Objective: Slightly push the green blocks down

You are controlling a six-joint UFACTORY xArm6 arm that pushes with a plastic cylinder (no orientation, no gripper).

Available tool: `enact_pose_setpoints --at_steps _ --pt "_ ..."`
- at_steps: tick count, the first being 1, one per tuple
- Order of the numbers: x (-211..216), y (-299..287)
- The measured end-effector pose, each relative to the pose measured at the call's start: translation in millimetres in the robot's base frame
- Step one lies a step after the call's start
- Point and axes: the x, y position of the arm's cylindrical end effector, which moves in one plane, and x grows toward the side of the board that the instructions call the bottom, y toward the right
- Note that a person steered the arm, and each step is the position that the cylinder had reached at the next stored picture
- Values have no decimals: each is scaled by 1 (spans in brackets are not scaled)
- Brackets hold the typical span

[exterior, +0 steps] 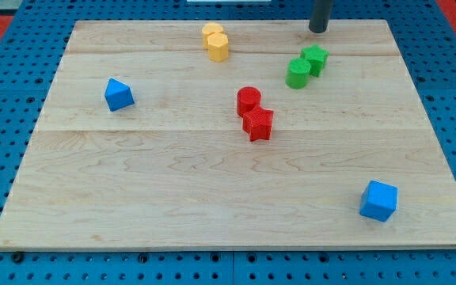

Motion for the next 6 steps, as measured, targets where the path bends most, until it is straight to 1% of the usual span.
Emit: enact_pose_setpoints --at_steps 1,2,3,6 --pt "37 -11" --pt "72 -37" --pt "85 -43" --pt "85 -58"
